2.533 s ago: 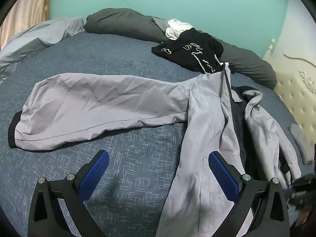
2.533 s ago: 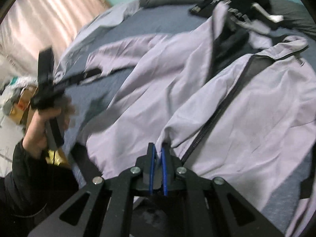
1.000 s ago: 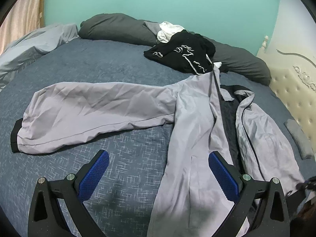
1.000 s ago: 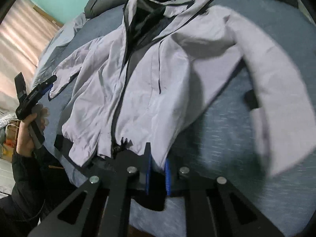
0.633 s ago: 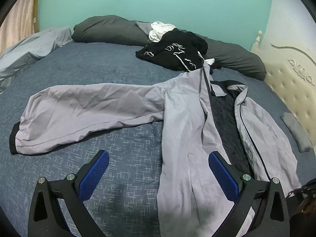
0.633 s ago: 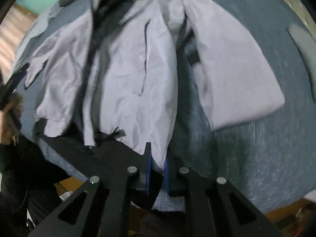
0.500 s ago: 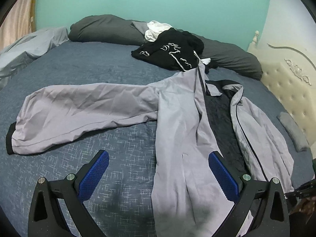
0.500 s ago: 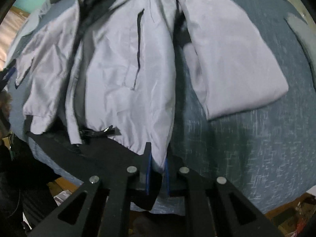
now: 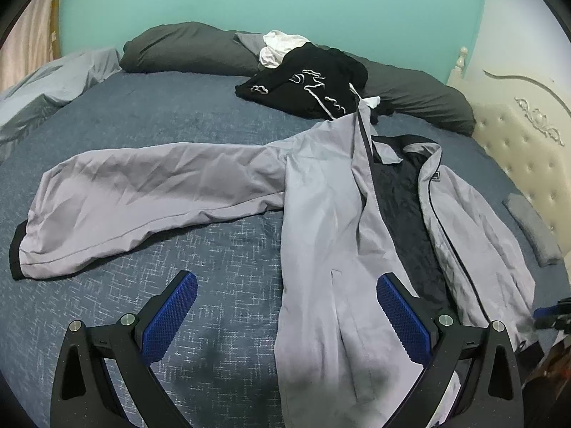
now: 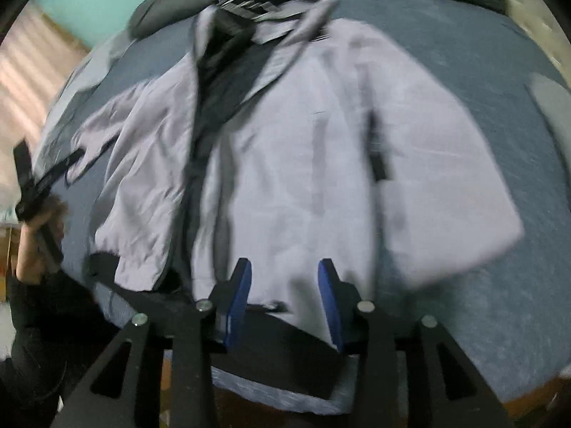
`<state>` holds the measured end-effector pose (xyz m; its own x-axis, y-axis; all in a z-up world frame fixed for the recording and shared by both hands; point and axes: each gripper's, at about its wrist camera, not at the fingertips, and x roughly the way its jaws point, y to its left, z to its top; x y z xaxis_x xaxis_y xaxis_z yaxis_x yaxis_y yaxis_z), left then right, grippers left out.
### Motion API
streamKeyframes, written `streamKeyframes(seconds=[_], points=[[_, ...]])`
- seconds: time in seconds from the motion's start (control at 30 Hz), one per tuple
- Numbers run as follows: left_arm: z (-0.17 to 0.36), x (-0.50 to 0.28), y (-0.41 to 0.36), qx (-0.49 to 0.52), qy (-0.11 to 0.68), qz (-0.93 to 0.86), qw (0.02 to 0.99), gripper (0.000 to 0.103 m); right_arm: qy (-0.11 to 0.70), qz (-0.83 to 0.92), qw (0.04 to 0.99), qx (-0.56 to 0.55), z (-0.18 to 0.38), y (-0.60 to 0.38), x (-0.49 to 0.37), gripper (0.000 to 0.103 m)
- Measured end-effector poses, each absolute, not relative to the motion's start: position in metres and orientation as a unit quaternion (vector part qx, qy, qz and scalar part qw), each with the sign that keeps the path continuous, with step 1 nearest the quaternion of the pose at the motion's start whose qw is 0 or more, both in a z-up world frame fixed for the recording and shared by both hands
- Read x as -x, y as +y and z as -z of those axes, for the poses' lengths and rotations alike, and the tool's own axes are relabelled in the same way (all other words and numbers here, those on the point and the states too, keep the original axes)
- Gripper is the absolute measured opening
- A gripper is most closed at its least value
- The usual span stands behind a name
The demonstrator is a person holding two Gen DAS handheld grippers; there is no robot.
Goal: Fold clothes
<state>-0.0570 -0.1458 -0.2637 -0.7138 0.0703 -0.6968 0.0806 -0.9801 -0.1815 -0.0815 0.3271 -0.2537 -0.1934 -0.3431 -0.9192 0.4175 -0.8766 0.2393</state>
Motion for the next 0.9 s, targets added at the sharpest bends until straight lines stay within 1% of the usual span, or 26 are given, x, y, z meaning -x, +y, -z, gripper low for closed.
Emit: streamKeyframes(seconds=[0.07,0.23,0.37,0.43,0.47,0.53,0.63,0.9], points=[[0.264,0.057,-0.146,-0.378,0.098,0.921,0.003,0.103,0.055,0.758,0.265,-0.594,0.269,0.307,0.082,0.039],[0.263,0.056,-0.149,-0.375,0.093,0.922,0.006,0.103,0.061,0.739,0.285,-0.608,0.298,0.269,0.089,0.039],[0.264,0.057,-0.15,-0.375,0.092,0.922,0.007,0.103,0.057,0.729,0.304,-0.61,0.305,0.256,0.089,0.038],[0.264,0.057,-0.15,-0.375,0.093,0.922,0.007,0.103,0.055,0.728,0.316,-0.606,0.304,0.251,0.089,0.019],[0.264,0.057,-0.15,-0.375,0.093,0.922,0.007,0.103,0.055,0.727,0.322,-0.604,0.303,0.247,0.088,0.016],[0.265,0.057,-0.151,-0.375,0.093,0.922,0.008,0.103,0.056,0.726,0.333,-0.6,0.301,0.239,0.088,0.006],[0.265,0.057,-0.152,-0.375,0.093,0.922,0.008,0.103,0.049,0.722,0.352,-0.594,0.3,0.224,0.086,0.004],[0.266,0.058,-0.153,-0.376,0.093,0.922,0.009,0.103,0.064,0.711,0.365,-0.597,0.316,0.175,0.082,0.003]])
